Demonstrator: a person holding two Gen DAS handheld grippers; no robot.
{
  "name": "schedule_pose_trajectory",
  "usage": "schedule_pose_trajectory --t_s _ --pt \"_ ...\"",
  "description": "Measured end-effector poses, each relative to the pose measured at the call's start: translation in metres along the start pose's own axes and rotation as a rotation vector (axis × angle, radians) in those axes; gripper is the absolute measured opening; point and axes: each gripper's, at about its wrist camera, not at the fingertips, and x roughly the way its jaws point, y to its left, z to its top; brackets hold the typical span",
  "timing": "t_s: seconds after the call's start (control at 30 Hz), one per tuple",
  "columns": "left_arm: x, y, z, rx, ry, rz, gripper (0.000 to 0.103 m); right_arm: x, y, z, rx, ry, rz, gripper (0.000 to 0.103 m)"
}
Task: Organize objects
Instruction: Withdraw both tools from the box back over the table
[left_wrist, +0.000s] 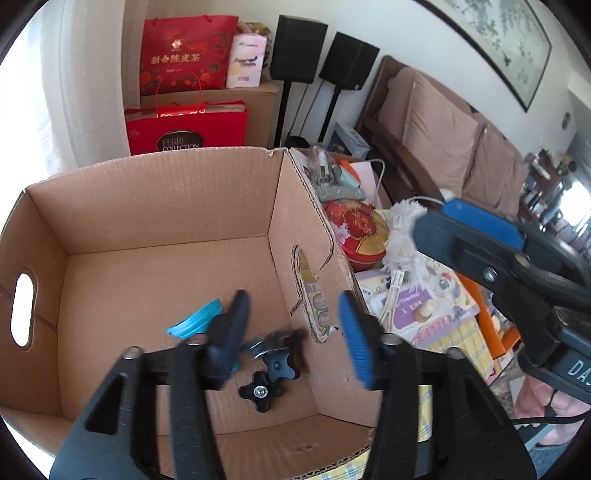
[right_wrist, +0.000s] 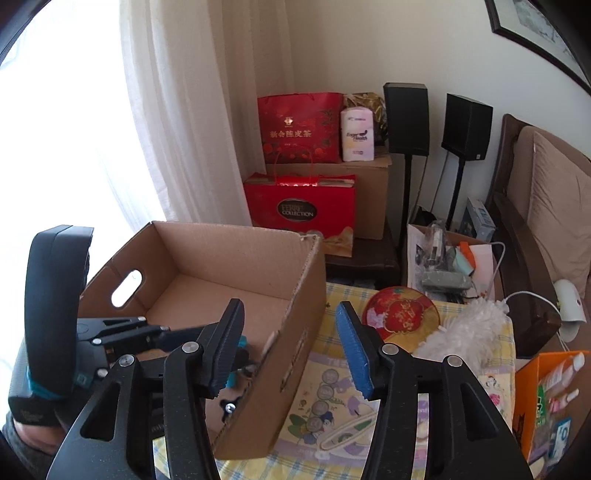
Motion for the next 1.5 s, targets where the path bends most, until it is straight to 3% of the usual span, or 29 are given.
schedule_pose_trajectory --t_s 0.27,0.57,0.77,0.9,0.97,1.03,1.5 --pt "-0.025 -0.001 -0.001 -0.027 -0.072 -0.034 0.074 -0.030 -0.022 -0.012 0.028 -0.027 -0.051 0.073" --pt "-0.044 -0.028 -0.006 0.017 -0.149 -0.037 0.090 -0.060 -0.049 -0.026 0.061 -0.025 -0.125 0.081" --pt "-0.050 -0.038 -0.007 0.002 -0.167 -0.055 0.092 -0.073 -0.061 -0.033 0.076 -0.032 -0.149 0.089" --pt "-0.052 -0.046 -0.008 0.005 -0.156 -0.085 0.092 -0.079 -0.072 -0.040 0.099 -0.034 -0.175 0.101" --pt "-0.052 -0.051 -0.009 0.011 -0.151 -0.095 0.094 -0.081 -0.077 -0.042 0.110 -0.037 -0.186 0.102" --pt "-0.052 -0.059 -0.012 0.030 -0.158 -0.086 0.103 -0.083 -0.083 -0.045 0.125 -0.033 -0.191 0.102" --pt "-0.027 -0.115 -0.037 0.172 -0.113 -0.081 0.103 -0.094 -0.119 -0.078 0.202 -0.010 -0.214 0.102"
